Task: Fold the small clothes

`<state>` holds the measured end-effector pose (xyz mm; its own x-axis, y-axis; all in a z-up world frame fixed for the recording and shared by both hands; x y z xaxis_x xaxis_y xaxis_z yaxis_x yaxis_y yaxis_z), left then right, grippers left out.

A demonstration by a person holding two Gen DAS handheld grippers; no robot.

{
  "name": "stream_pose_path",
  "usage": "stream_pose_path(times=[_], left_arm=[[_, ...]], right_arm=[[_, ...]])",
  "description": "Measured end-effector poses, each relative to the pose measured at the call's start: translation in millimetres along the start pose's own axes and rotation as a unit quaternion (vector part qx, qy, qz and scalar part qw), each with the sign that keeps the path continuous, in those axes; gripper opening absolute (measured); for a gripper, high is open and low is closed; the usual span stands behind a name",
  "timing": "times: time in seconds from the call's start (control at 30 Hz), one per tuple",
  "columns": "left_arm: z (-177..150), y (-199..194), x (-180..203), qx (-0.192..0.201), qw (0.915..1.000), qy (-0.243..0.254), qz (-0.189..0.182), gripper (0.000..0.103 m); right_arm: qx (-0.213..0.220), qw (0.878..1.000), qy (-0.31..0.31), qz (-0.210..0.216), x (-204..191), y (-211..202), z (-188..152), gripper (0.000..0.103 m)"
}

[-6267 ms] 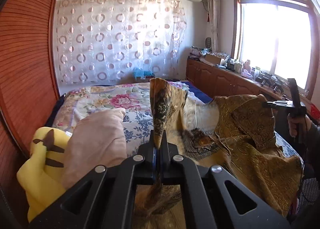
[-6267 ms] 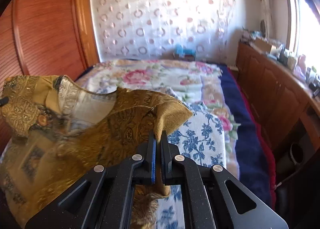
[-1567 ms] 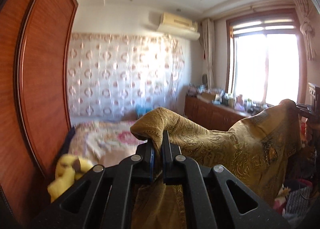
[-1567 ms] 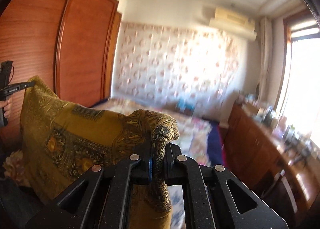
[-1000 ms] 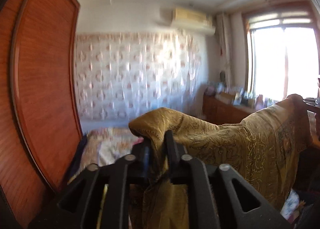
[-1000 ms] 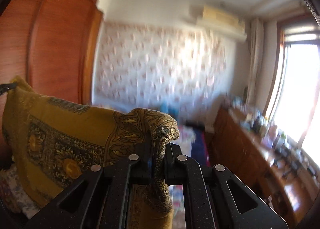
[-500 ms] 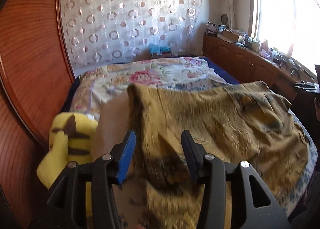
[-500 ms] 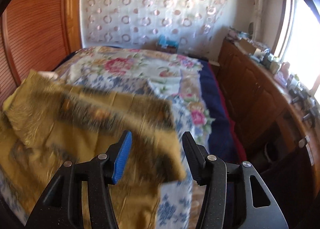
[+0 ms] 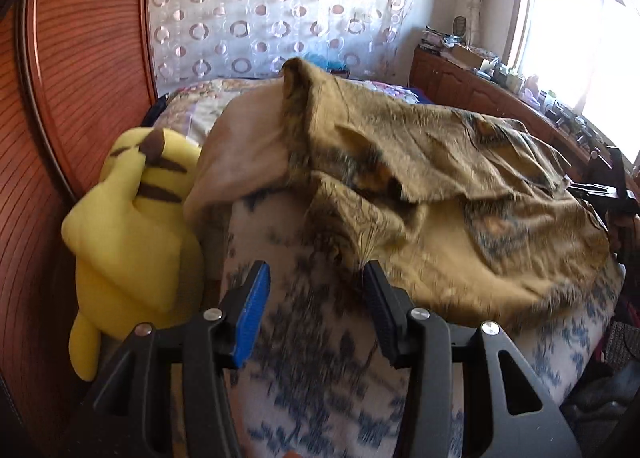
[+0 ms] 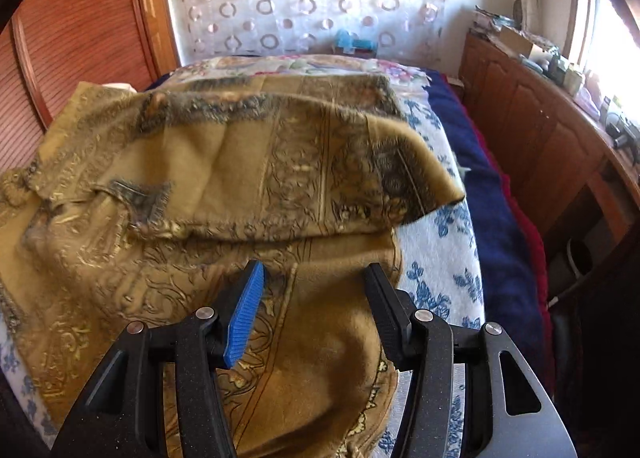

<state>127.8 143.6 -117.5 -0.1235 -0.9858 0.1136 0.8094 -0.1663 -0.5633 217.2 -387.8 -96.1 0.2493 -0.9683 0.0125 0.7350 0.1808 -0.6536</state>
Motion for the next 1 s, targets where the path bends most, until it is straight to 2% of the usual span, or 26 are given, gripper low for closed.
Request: stream_pose_path(times=[0.17, 0.33, 0.53, 0.77, 1.0], left_arm=[[-12, 9, 1, -0.02, 0.9998, -0.004, -0.01, 0.047], [-7, 24, 11, -0.024, 0.9996, 0.0, -0.018, 0.047], [-5, 47, 20, -0.051, 0.9985, 0.016, -0.002, 0.047], [-14, 36, 24, -0.056, 0.9983, 0.016, 0.002, 0.047], [-27, 16, 30, -0.049, 0.9984, 0.016, -0.025, 0.047]], right_arm=[[-0.001, 1.0, -0.003, -0.009, 0, 1, -1, 0.055], [-0.001, 1.0, -0.002, -0.013, 2, 3, -3, 0.057], [-0.001, 1.0, -0.001, -0.013, 3, 3, -4, 0.058], [-0.001, 1.0, -0.001, -0.012, 4, 3, -4, 0.059], [-0.001, 1.0, -0.001, -0.012, 5, 3, -4, 0.059]])
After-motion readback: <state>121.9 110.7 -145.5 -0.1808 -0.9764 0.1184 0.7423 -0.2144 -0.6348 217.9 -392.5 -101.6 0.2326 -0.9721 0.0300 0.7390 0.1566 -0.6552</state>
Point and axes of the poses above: each gripper's, at about its wrist camera, not at the fingertips, and y roughly the way its jaws point, x to its right, z to its top, the point moved 5 cm from there along y, roughly the way its jaws point, and after that the axes turned 10 degrees about x, right-handed, at the moved point
